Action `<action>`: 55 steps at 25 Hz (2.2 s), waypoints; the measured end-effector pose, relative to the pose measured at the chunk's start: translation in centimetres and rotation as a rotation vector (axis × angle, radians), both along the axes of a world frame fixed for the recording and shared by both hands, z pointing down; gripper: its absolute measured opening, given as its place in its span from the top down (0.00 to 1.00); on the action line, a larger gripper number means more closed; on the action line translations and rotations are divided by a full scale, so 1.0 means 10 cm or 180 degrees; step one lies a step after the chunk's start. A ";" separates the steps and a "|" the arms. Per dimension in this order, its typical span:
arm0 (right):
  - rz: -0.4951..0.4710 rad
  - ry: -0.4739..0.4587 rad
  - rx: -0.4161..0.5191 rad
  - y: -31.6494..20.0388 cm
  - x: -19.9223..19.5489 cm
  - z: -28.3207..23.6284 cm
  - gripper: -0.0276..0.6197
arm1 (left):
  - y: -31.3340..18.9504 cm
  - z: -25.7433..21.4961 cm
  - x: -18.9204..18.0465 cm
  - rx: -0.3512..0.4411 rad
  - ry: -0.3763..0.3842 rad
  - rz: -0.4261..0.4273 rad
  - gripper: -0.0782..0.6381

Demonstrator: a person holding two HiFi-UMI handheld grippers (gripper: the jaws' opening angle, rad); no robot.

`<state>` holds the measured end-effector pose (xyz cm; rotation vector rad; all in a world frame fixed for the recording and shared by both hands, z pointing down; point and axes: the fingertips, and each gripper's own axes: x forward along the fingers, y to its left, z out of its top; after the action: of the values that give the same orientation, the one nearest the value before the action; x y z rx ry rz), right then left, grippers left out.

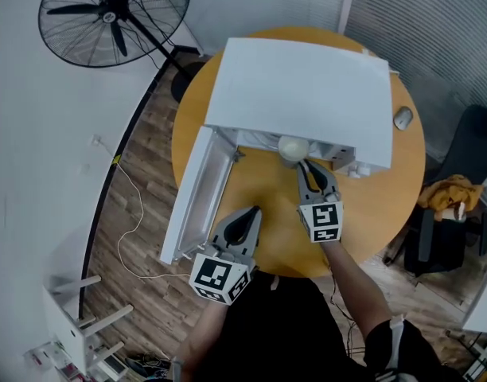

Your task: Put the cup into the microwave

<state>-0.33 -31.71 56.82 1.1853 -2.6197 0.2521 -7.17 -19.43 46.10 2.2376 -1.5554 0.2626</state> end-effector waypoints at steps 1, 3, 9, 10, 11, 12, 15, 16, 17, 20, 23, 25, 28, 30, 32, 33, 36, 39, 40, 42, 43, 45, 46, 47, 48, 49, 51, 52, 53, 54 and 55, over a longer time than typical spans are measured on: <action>0.0024 0.0004 0.0002 -0.06 -0.02 0.03 0.87 | -0.01 0.01 -0.02 -0.0007 -0.0004 -0.0017 0.90; 0.0058 0.0014 0.0012 -0.17 -0.05 0.08 0.87 | -0.02 0.02 -0.05 -0.0023 -0.0006 -0.0052 0.90; 0.0171 0.0040 -0.0002 -0.45 -0.15 0.26 0.87 | -0.05 0.05 -0.12 -0.0062 0.0006 -0.0117 0.90; 0.0192 0.0041 -0.0002 -0.49 -0.16 0.28 0.87 | -0.06 0.06 -0.12 -0.0065 0.0005 -0.0122 0.90; 0.0210 0.0043 0.0000 -0.54 -0.17 0.30 0.87 | -0.07 0.06 -0.13 -0.0068 0.0003 -0.0127 0.90; 0.0226 0.0043 0.0002 -0.58 -0.18 0.32 0.87 | -0.08 0.07 -0.14 -0.0072 0.0002 -0.0134 0.90; 0.0251 0.0035 0.0023 -0.65 -0.22 0.34 0.87 | -0.09 0.08 -0.17 -0.0080 0.0002 -0.0158 0.90; 0.0257 0.0032 0.0036 -0.67 -0.23 0.34 0.87 | -0.08 0.09 -0.18 -0.0085 0.0003 -0.0166 0.90; 0.0263 0.0032 0.0050 -0.68 -0.25 0.34 0.87 | -0.08 0.09 -0.20 -0.0089 0.0004 -0.0175 0.90; 0.0288 0.0052 0.0097 -0.75 -0.30 0.37 0.87 | -0.09 0.10 -0.22 -0.0094 0.0006 -0.0197 0.90; 0.0325 0.0060 0.0126 -0.84 -0.35 0.38 0.87 | -0.10 0.10 -0.24 -0.0094 0.0019 -0.0218 0.90; 0.0344 0.0083 0.0148 -0.89 -0.36 0.39 0.87 | -0.11 0.11 -0.25 -0.0098 0.0018 -0.0225 0.90; 0.0348 0.0110 0.0176 -0.95 -0.41 0.41 0.87 | -0.11 0.11 -0.26 -0.0105 0.0025 -0.0235 0.90; 0.0348 0.0119 0.0189 -0.99 -0.43 0.41 0.87 | -0.11 0.11 -0.27 -0.0114 0.0028 -0.0238 0.90; 0.0352 0.0134 0.0205 -1.02 -0.45 0.41 0.86 | -0.11 0.12 -0.27 -0.0119 0.0027 -0.0242 0.90; 0.0354 0.0141 0.0213 -1.04 -0.45 0.42 0.86 | -0.11 0.12 -0.27 -0.0118 0.0026 -0.0244 0.90; 0.0348 0.0164 0.0235 -1.08 -0.48 0.42 0.86 | -0.12 0.11 -0.28 -0.0108 0.0023 -0.0250 0.90; 0.0341 0.0192 0.0251 -1.11 -0.50 0.43 0.86 | -0.12 0.10 -0.29 -0.0108 0.0022 -0.0259 0.90; 0.0338 0.0200 0.0257 -1.11 -0.50 0.44 0.86 | -0.12 0.11 -0.29 -0.0110 0.0024 -0.0263 0.90; 0.0330 0.0214 0.0271 -1.12 -0.50 0.44 0.86 | -0.11 0.11 -0.29 -0.0112 0.0028 -0.0270 0.90; 0.0326 0.0223 0.0281 -1.13 -0.50 0.44 0.86 | -0.11 0.11 -0.29 -0.0113 0.0030 -0.0274 0.90; 0.0320 0.0249 0.0299 -1.13 -0.51 0.44 0.86 | -0.10 0.11 -0.28 -0.0113 0.0030 -0.0279 0.90; 0.0320 0.0260 0.0302 -1.13 -0.51 0.44 0.86 | -0.09 0.11 -0.28 -0.0114 0.0029 -0.0281 0.90; 0.0320 0.0269 0.0300 -1.13 -0.51 0.44 0.86 | -0.08 0.11 -0.28 -0.0114 0.0029 -0.0283 0.90; 0.0319 0.0275 0.0294 -1.13 -0.51 0.43 0.85 | -0.08 0.11 -0.28 -0.0113 0.0026 -0.0284 0.90; 0.0315 0.0279 0.0288 -1.13 -0.51 0.43 0.84 | -0.07 0.11 -0.28 -0.0111 0.0022 -0.0285 0.90; 0.0293 0.0289 0.0281 -1.12 -0.51 0.43 0.82 | -0.05 0.11 -0.28 -0.0105 0.0021 -0.0291 0.90; 0.0280 0.0294 0.0279 -1.11 -0.51 0.43 0.80 | -0.04 0.10 -0.28 -0.0104 0.0025 -0.0297 0.90; 0.0272 0.0297 0.0278 -1.10 -0.51 0.43 0.79 | -0.04 0.10 -0.28 -0.0104 0.0032 -0.0304 0.90; 0.0270 0.0299 0.0276 -1.09 -0.51 0.43 0.79 | -0.03 0.09 -0.28 -0.0103 0.0036 -0.0310 0.90; 0.0271 0.0301 0.0275 -1.09 -0.50 0.42 0.77 | -0.03 0.09 -0.29 -0.0102 0.0037 -0.0314 0.90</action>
<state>-5.37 -42.62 61.06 1.3056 -2.5251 0.0970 -10.03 -19.72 47.01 2.1271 -1.6382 0.2438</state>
